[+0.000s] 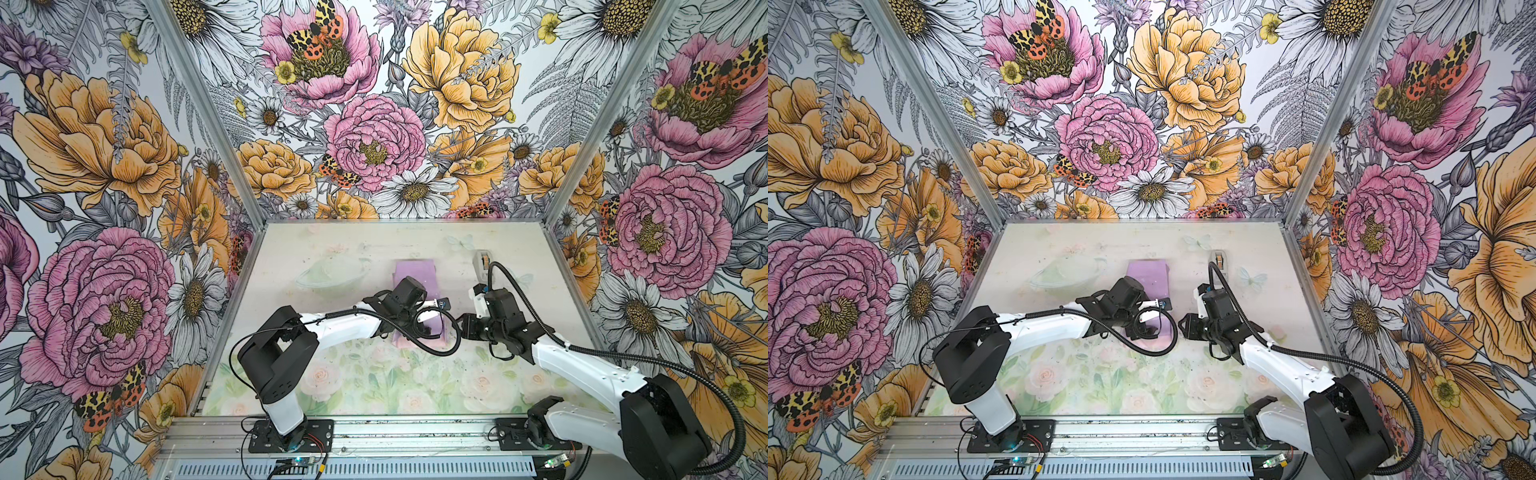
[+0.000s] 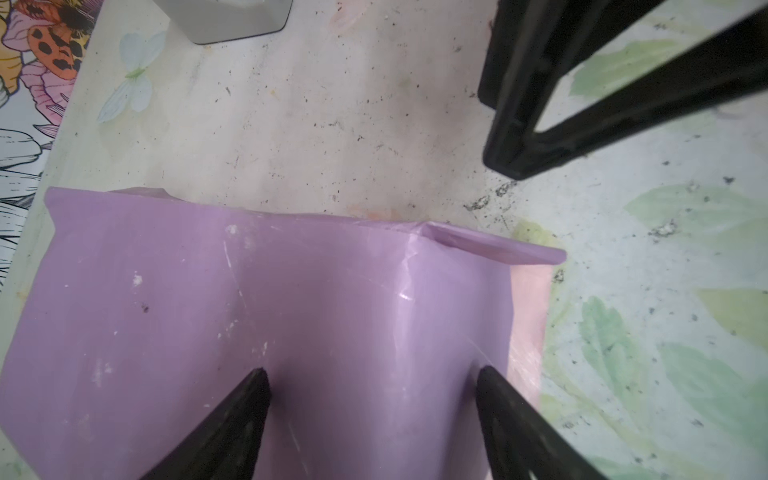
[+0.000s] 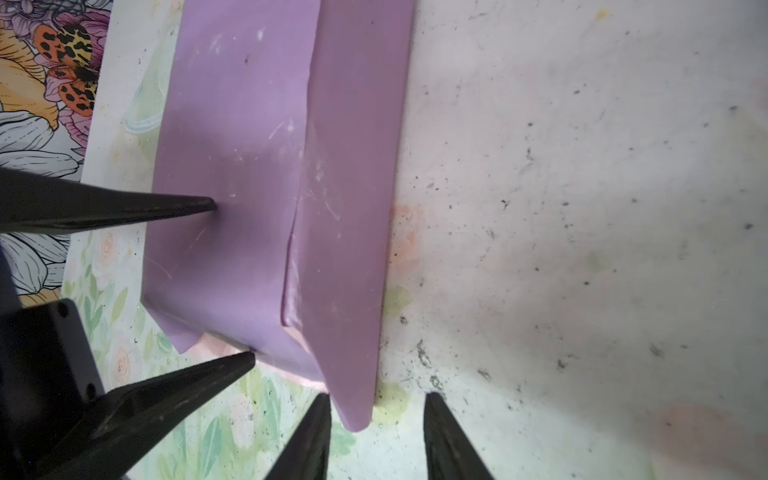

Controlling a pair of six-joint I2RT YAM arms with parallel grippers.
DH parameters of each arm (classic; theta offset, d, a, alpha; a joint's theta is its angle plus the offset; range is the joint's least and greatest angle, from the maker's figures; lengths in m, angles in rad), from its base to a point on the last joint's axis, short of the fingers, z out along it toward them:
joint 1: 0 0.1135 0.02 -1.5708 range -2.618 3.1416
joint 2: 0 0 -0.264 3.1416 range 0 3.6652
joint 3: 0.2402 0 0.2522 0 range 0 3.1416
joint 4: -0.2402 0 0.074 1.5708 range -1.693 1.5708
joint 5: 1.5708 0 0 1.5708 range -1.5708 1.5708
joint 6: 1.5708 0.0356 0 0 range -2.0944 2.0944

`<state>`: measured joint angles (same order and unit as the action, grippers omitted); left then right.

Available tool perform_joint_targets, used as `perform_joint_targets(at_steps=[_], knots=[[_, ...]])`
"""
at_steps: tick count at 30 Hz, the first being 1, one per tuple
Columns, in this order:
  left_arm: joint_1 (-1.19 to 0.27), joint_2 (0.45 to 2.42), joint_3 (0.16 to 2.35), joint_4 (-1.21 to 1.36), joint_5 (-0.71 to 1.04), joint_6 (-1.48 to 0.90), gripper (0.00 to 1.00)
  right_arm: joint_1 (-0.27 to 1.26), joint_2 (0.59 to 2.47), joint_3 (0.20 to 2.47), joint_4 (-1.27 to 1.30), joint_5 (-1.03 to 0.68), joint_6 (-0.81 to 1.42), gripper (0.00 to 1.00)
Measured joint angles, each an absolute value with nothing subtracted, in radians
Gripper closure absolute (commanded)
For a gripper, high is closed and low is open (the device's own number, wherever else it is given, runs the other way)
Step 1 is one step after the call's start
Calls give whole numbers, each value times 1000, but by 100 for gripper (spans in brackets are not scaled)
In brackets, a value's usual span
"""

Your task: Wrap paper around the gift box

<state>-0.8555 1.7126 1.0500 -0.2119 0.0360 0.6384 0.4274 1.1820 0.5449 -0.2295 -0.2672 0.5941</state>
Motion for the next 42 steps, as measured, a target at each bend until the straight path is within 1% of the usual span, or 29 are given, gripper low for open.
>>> perform_joint_targets(at_steps=[5, 9, 13, 15, 19, 21, 27, 33, 37, 39, 42], knots=[[-863, 1713, 1048, -168, -27, 659, 26, 424, 1232, 545, -184, -267, 610, 62], [-882, 1713, 1029, -134, -81, 685, 30, 424, 1272, 540, -129, -268, 627, 62], [-894, 1713, 1006, -119, -113, 715, 30, 424, 1304, 526, -79, -272, 643, 63], [-897, 1713, 997, -116, -121, 729, 28, 424, 1319, 525, -62, -275, 648, 63], [-903, 1712, 988, -115, -128, 747, 17, 424, 1338, 516, -35, -278, 656, 63], [-905, 1707, 987, -115, -126, 741, 14, 424, 1338, 508, -26, -278, 659, 63], [-901, 1612, 998, -132, -41, 693, 12, 424, 1338, 495, -16, -278, 663, 63], [-861, 1597, 1100, -240, 49, 650, 13, 424, 1337, 492, -13, -278, 663, 63], [-842, 1626, 1126, -283, 62, 633, 14, 424, 1337, 485, -8, -279, 664, 63], [-840, 1650, 1126, -300, 61, 630, 17, 424, 1337, 482, -6, -281, 665, 63], [-840, 1687, 1126, -323, 60, 627, 20, 424, 1337, 480, -6, -283, 665, 63]])
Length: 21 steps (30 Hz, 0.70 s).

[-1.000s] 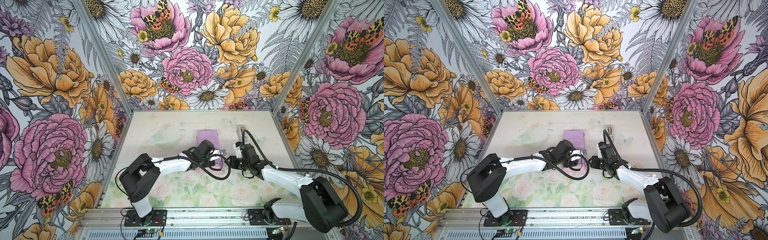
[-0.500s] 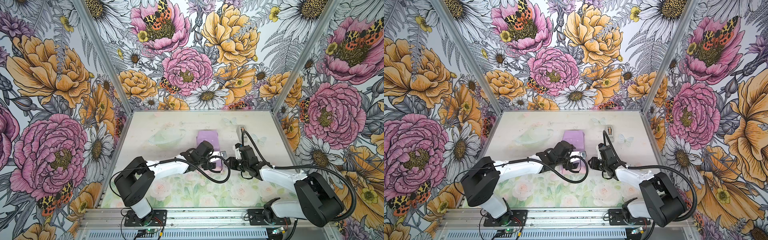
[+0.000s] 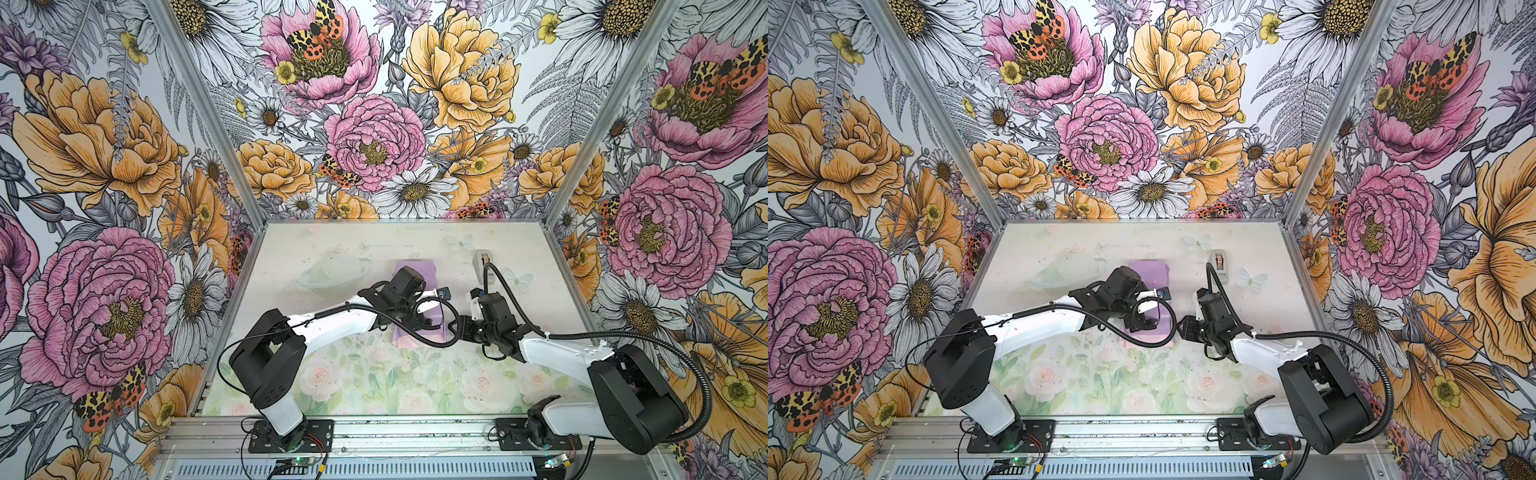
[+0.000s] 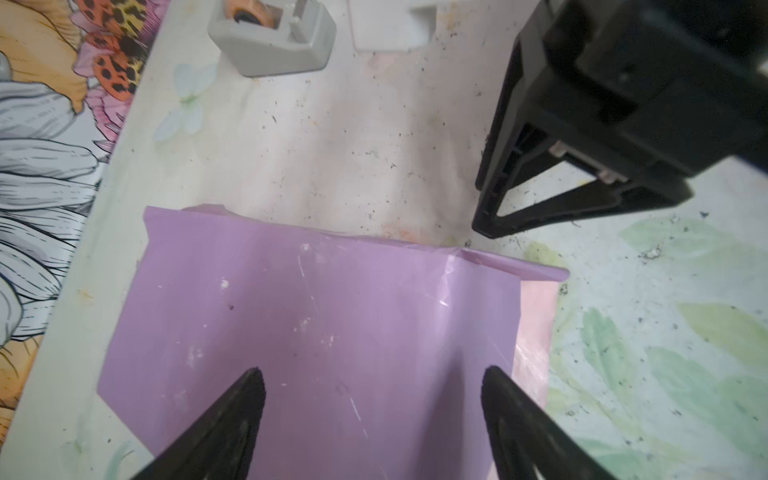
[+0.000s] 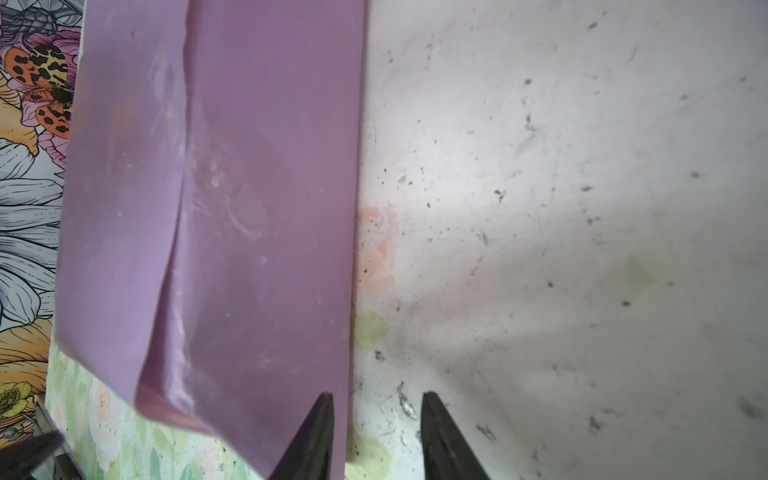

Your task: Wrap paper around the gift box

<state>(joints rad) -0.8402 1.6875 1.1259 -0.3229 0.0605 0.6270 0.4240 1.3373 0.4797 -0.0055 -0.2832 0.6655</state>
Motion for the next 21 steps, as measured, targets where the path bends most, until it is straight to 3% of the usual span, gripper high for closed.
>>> perform_joint_targets(at_steps=[9, 21], knots=[[-840, 1730, 1126, -337, 37, 636, 33, 440, 1338, 479, 20, -284, 667, 64], [-858, 1730, 1066, -242, -53, 707, 41, 493, 1339, 445, 88, -247, 689, 67]])
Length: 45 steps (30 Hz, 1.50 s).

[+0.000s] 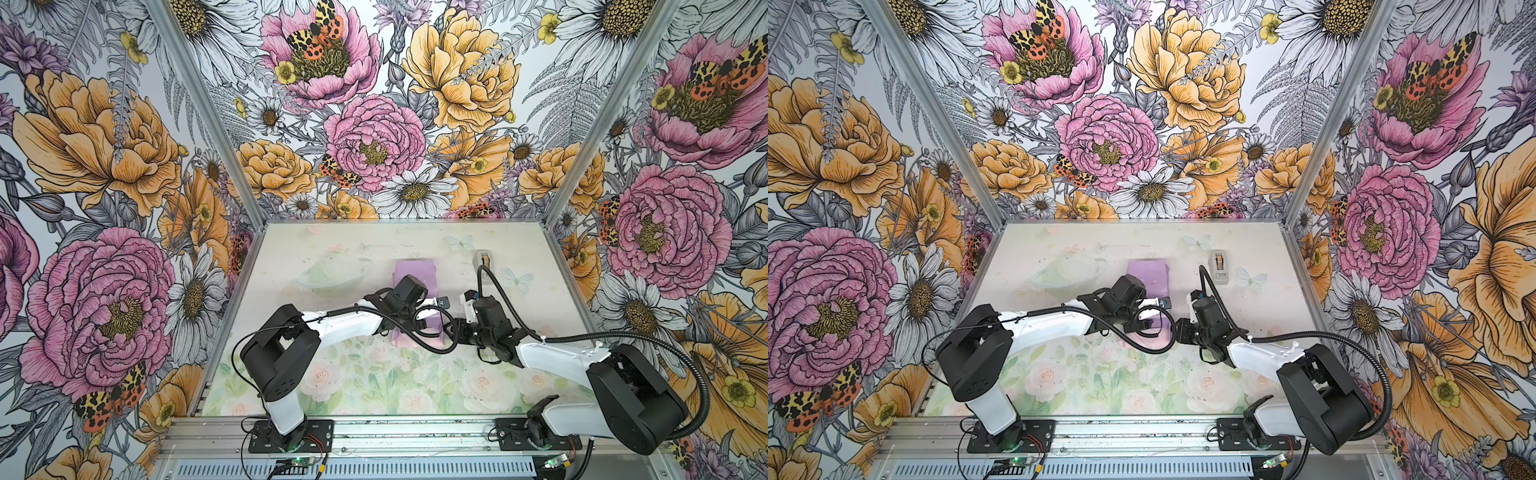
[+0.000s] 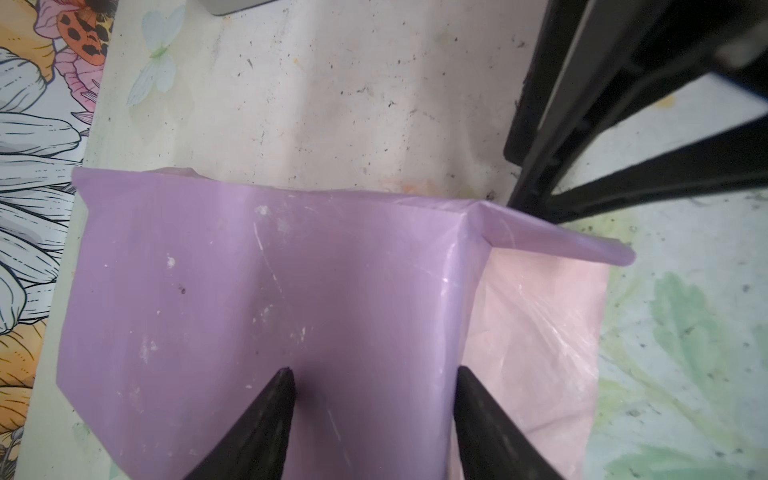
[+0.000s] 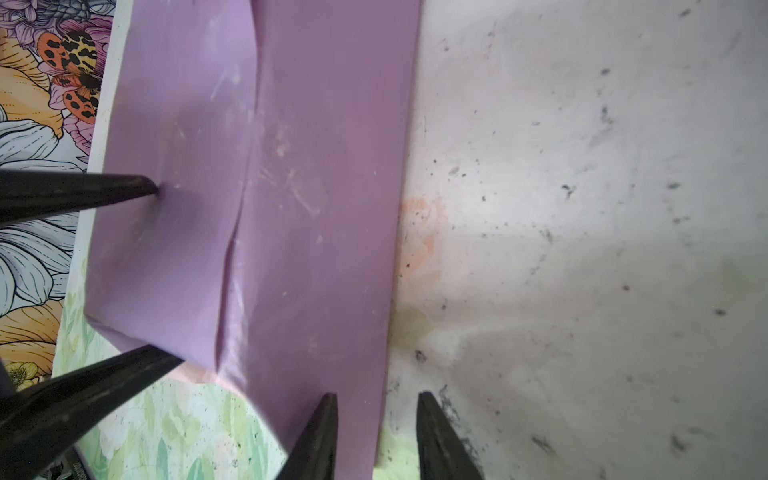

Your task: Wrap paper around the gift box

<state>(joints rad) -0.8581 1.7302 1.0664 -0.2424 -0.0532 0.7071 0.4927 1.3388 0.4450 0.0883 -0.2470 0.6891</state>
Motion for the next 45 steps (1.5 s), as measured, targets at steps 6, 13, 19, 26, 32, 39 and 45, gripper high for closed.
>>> perform_joint_targets(at_steps=[6, 13, 19, 26, 32, 39, 45], knots=[[-869, 1730, 1048, -201, -83, 733, 43, 495, 1345, 424, 110, -208, 705, 68], [-877, 1730, 1033, -169, -103, 741, 44, 528, 1358, 414, 142, -202, 719, 69], [-877, 1730, 1023, -149, -103, 741, 44, 551, 1397, 414, 207, -204, 733, 75], [-877, 1730, 1015, -130, -101, 740, 44, 583, 1448, 416, 262, -203, 744, 82], [-877, 1730, 1006, -114, -98, 738, 45, 608, 1480, 433, 308, -194, 744, 85], [-875, 1728, 996, -94, -89, 732, 45, 628, 1548, 467, 353, -180, 744, 86], [-873, 1723, 987, -80, -81, 729, 46, 638, 1569, 477, 388, -166, 745, 86]])
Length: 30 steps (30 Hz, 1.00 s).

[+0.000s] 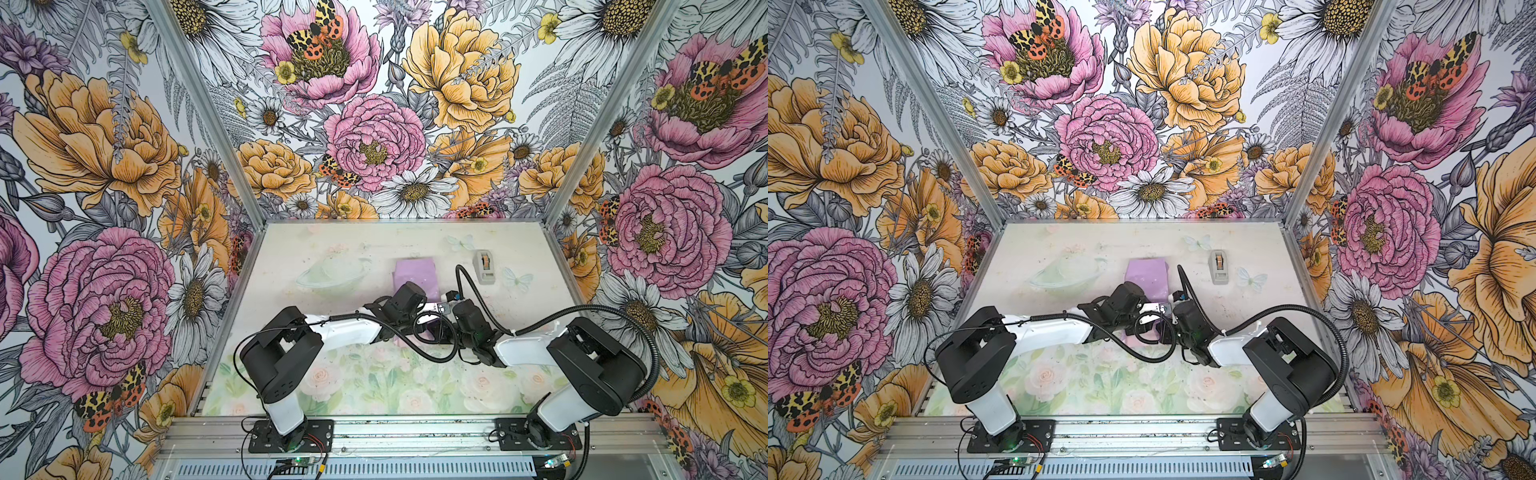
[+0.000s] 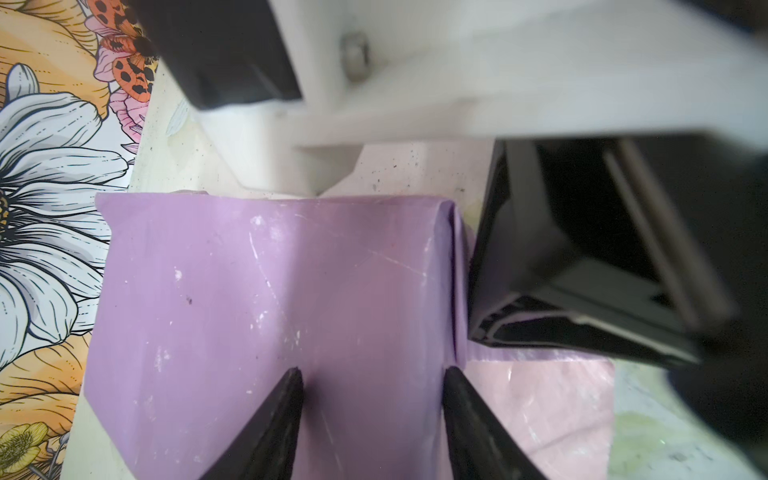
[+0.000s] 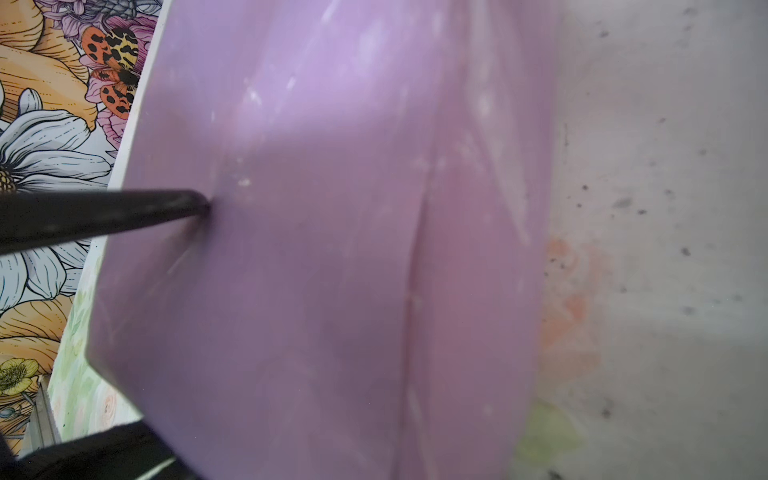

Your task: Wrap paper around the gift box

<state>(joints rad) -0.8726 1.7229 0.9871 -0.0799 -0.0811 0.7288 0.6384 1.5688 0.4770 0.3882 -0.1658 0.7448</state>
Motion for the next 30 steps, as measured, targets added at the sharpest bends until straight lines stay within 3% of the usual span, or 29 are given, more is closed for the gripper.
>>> perform_joint_targets(at_steps=[30], knots=[[-858, 1722, 981, -62, -59, 694, 47, 656, 1639, 489, 464, -116, 749, 81]])
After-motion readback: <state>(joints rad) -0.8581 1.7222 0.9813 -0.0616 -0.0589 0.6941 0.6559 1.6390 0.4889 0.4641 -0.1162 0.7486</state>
